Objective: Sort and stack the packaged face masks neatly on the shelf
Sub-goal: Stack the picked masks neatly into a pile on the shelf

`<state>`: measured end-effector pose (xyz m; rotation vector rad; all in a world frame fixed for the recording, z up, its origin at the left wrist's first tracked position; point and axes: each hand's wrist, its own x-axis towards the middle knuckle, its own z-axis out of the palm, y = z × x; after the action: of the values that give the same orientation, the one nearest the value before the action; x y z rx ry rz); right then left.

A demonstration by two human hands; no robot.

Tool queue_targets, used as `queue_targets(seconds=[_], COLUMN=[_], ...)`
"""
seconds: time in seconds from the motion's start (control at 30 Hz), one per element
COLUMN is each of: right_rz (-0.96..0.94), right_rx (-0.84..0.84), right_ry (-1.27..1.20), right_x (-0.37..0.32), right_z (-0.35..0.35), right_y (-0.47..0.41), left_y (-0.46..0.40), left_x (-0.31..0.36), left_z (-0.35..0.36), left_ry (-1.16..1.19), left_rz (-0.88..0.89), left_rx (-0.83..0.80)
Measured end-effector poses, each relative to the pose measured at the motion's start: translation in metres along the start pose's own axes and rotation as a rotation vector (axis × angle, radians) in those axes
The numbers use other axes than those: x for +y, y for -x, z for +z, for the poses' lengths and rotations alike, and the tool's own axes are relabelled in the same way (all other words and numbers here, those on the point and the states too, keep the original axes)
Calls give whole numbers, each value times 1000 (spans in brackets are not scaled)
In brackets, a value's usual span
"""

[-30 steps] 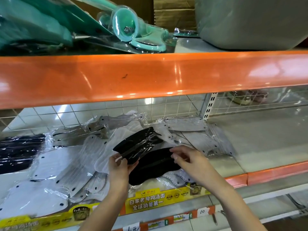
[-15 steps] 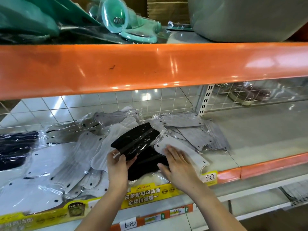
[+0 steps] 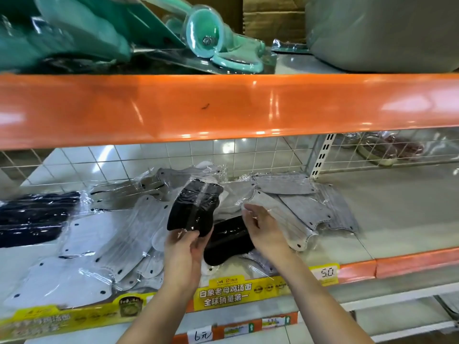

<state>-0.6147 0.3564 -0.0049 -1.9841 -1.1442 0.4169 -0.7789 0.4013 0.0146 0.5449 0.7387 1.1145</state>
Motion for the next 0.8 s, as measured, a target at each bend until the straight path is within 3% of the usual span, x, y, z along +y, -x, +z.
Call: queue_targets(seconds=[0.1, 0.2, 0.27, 0.33, 0.43, 0.5, 0.57, 0.6, 0.7, 0.8], right_rz=[108, 231, 295, 314, 284, 249, 212, 200, 97, -93], right_rx=[-126, -127, -77, -95, -259, -361, -455, -493, -523, -234], right_ry=[-444, -713, -765, -726, -554, -455, -349, -281, -134, 134], right_x=[-26, -43, -48, -49, -50, -51, -55, -61, -88, -115], right_z=[24, 36, 35, 31, 19, 14, 13, 14, 27, 54], right_y=[3, 0, -5, -9, -11, -13, -16, -16, -15, -10], left_y=[6, 13, 16, 11, -10, -28, -52, -60, -71, -75], left_x=[-5, -7, 1, 12, 32, 46, 55, 61, 75, 89], left_z=[3, 1, -7, -18, -35, -50, -66, -71, -79, -91], left_ry=[-58, -193, -319, -590, -1068, -1411, -1685, -1720, -1706, -1708], left_rz=[-27, -104, -150, -127, 145, 548, 1058, 1230, 1437, 1435], left_rx=[-57, -175, -361, -511, -369, -312, -401, -497, -676, -626])
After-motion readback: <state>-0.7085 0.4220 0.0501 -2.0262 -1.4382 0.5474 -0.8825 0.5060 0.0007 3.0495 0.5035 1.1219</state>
